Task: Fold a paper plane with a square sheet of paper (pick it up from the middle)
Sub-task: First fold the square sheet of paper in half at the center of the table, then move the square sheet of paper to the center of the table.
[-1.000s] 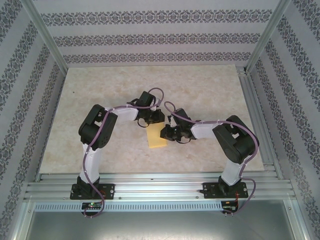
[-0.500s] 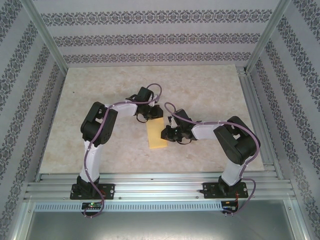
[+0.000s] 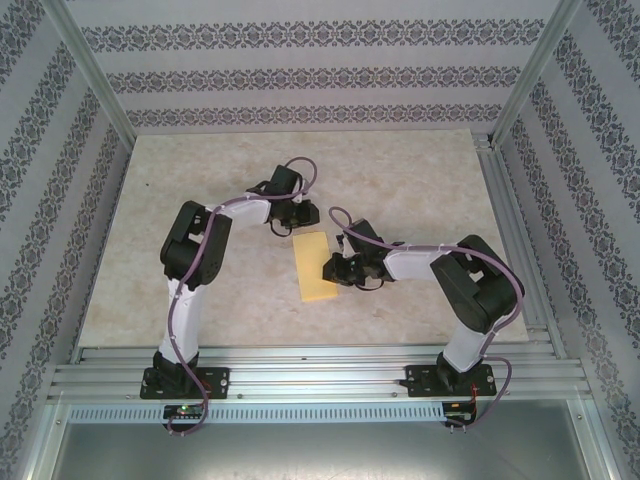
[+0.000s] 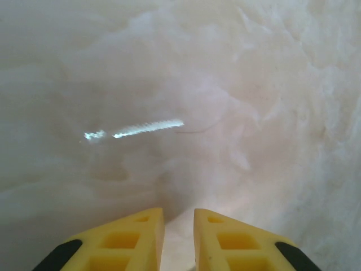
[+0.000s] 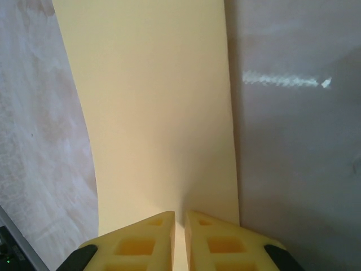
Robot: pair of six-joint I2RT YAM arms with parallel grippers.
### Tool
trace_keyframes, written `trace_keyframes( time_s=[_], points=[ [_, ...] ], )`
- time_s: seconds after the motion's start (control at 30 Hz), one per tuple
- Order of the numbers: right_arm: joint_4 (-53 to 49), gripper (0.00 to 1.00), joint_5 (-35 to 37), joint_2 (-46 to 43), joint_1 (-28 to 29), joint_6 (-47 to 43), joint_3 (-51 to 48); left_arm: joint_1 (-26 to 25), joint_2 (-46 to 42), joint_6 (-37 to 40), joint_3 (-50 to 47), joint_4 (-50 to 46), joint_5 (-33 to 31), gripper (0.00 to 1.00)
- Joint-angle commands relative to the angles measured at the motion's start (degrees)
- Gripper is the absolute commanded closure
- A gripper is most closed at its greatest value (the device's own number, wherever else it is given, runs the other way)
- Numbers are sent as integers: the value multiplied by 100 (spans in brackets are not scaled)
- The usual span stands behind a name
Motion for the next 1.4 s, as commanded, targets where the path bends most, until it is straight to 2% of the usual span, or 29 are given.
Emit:
trace_keyframes(
  time_s=[0.0,0.13,0.27,0.4,0.53,0.63,0.77,1.0,1.37],
  points=[
    [-545,80,218,-201,57,-18,175,204,-595,22,-180,-98,-483,72],
    [-676,64,480,-603,87,-281,575,395,-1307,-27,-754,-132,-761,65],
    [-1690,47,1536,-1046,370,-1213,938,560,-2024,-92,-1425,-192,-945,56],
    [-2509,38,2614,-1301,767,-2035,1136,779,-2567,-157,-2018,-325,-1043,45],
    [-2964,31,3335,-1390,1138,-2496,1235,1035,-3014,-185,-2491,-416,-1154,36],
    [-2982,33,3220,-1241,1155,-2347,1324,1228,-3357,-182,-2822,-510,-1263,28],
    [-2733,46,3012,-717,1149,-1969,1499,1315,-3703,-193,-3188,-507,-1288,19],
    [-2238,63,2550,107,1164,-1471,1775,1355,-4045,-201,-3551,-473,-1206,14],
    [-1711,67,2594,968,1190,-755,2060,1359,-4245,-259,-3940,-250,-726,7]
  ],
)
